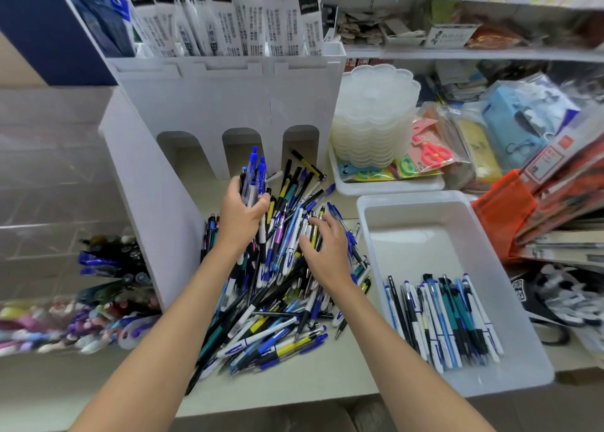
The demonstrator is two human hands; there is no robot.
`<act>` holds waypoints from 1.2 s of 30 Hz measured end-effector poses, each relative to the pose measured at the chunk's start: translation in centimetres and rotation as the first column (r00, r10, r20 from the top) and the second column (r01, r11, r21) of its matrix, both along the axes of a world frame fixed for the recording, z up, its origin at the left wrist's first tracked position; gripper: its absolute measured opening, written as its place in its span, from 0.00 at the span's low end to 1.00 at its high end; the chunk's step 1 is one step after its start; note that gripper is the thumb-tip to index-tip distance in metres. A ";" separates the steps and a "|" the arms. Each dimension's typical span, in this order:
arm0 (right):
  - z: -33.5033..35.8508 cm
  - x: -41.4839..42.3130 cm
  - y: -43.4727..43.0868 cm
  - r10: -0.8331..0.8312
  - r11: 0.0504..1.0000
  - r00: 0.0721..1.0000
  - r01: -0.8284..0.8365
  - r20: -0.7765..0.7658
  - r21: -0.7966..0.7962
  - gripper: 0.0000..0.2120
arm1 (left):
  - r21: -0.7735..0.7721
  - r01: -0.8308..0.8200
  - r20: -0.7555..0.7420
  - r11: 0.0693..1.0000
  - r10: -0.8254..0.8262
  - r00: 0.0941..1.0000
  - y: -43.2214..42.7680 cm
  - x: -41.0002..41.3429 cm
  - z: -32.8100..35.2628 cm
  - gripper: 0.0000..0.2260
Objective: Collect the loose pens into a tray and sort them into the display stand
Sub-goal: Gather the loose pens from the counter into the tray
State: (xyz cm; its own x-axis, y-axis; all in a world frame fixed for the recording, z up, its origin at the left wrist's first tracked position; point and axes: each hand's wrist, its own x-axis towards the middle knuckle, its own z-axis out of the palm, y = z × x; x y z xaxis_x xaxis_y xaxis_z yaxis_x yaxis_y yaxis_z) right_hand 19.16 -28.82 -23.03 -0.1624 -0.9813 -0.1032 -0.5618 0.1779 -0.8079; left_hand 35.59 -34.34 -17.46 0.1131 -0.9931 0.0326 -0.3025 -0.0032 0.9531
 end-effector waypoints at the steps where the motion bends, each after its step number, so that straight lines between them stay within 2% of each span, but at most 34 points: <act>1: 0.1 0.0 0.0 0.005 1.000 1.000 -0.004 0.022 -0.004 0.20 | -0.022 -0.005 -0.010 1.000 0.005 1.000 -0.2 -0.2 0.5 0.07; 12: 1.7 -0.5 0.1 0.060 0.996 0.994 -0.053 0.090 -0.074 0.17 | -0.179 -0.147 -0.128 0.973 0.125 0.984 -2.0 -1.6 4.9 0.09; 16: 2.9 -1.1 -0.1 0.086 0.992 0.992 -0.077 0.096 -0.098 0.16 | -0.191 -0.234 -0.195 0.953 0.197 0.961 -2.7 -2.3 6.7 0.07; 18: 3.6 -1.4 -0.2 0.093 0.992 0.989 -0.082 0.112 -0.100 0.16 | -0.158 -0.298 -0.274 0.941 0.248 0.929 -2.9 -2.8 7.6 0.07; 20: 4.4 -1.7 -0.1 0.074 0.995 0.981 -0.059 0.180 -0.085 0.16 | -0.088 -0.394 -0.382 0.915 0.335 0.861 -3.0 -3.5 8.3 0.07; 23: 5.8 -2.2 0.0 -0.040 0.999 0.904 0.041 0.426 0.008 0.22 | 0.109 -0.528 -0.594 0.843 0.481 0.645 -2.4 -4.6 8.5 0.07; 24: 6.4 -2.4 0.0 -0.113 0.993 0.836 0.086 0.537 0.076 0.21 | 0.182 -0.549 -0.624 0.816 0.527 0.577 -2.0 -5.2 8.3 0.08; 26: 7.3 -2.7 -0.2 -0.263 0.963 0.639 0.133 0.723 0.233 0.21 | 0.304 -0.576 -0.611 0.759 0.619 0.493 -0.8 -6.6 7.3 0.11; 28: 7.9 -3.4 -0.2 -0.387 0.921 0.480 0.152 0.787 0.360 0.21 | 0.377 -0.585 -0.604 0.718 0.669 0.433 0.9 -8.1 6.4 0.13; 30: 7.8 -3.8 0.1 -0.451 0.892 0.395 0.193 0.800 0.408 0.18 | 0.413 -0.591 -0.597 0.693 0.696 0.398 2.5 -9.4 5.8 0.16; 32: 7.4 -4.0 0.8 -0.460 0.888 0.403 0.228 0.791 0.400 0.13 | 0.427 -0.616 -0.585 0.662 0.722 0.369 3.9 -10.3 5.3 0.24; 33: 7.4 -4.1 1.1 -0.458 0.889 0.428 0.250 0.779 0.384 0.15 | 0.440 -0.622 -0.589 0.647 0.731 0.344 4.5 -10.7 4.8 0.28; 36: 7.3 -5.2 2.1 -0.489 0.867 0.493 0.367 0.719 0.338 0.34 | 0.528 -0.601 -0.564 0.601 0.777 0.281 6.0 -12.3 3.9 0.33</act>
State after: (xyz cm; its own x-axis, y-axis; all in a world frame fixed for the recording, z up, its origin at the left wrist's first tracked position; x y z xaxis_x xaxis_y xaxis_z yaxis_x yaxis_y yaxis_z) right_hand 14.01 -26.70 -15.70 -0.3592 -0.7809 -0.5110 0.4256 0.3502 -0.8344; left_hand 23.33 -28.31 -13.55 0.6529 -0.5024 -0.5669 0.6299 -0.0556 0.7747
